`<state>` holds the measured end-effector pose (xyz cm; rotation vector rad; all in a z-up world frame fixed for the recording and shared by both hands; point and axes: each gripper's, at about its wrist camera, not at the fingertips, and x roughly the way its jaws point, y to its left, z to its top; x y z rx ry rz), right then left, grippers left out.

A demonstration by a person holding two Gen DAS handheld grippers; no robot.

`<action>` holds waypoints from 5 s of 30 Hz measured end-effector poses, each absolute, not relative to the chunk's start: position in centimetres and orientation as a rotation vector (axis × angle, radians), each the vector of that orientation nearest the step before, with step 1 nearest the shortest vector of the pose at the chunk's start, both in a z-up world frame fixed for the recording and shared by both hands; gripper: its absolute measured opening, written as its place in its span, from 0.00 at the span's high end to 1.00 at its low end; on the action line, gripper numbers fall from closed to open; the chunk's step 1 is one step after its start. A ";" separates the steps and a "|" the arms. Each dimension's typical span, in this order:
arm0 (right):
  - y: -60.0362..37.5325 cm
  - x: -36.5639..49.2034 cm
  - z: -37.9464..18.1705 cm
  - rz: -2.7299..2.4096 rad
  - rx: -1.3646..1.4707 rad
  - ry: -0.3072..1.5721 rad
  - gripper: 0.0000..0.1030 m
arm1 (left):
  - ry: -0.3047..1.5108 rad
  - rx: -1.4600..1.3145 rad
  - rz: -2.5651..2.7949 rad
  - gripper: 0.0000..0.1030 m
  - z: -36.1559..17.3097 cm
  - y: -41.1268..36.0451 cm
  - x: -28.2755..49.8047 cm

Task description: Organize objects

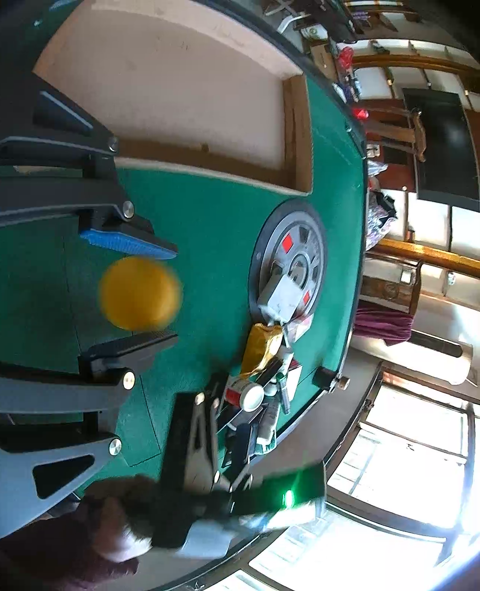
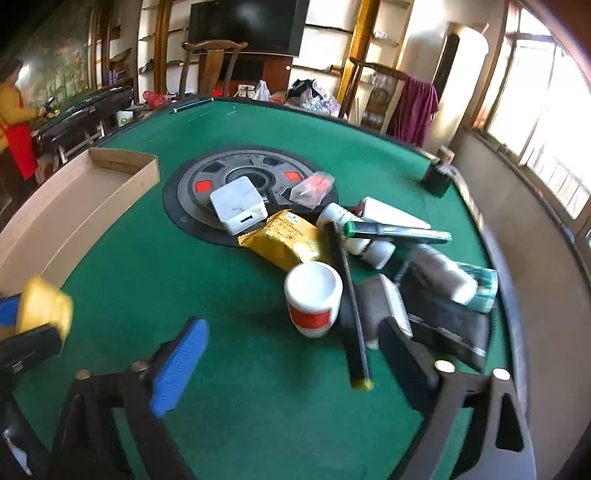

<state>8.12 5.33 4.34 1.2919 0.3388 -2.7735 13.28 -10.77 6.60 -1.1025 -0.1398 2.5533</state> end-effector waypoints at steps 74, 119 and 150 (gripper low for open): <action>-13.4 -7.9 3.9 -2.259 1.515 -0.158 0.63 | -0.509 -1.343 2.591 0.62 3.4 -27.1 -5.2; 12.4 10.7 50.0 -3.410 0.552 0.587 0.06 | -0.277 -0.977 2.759 0.15 20.8 -19.1 6.1; 25.3 2.8 4.6 -1.817 0.810 -1.468 0.00 | -0.119 -1.460 2.662 0.04 1.8 -5.6 -0.7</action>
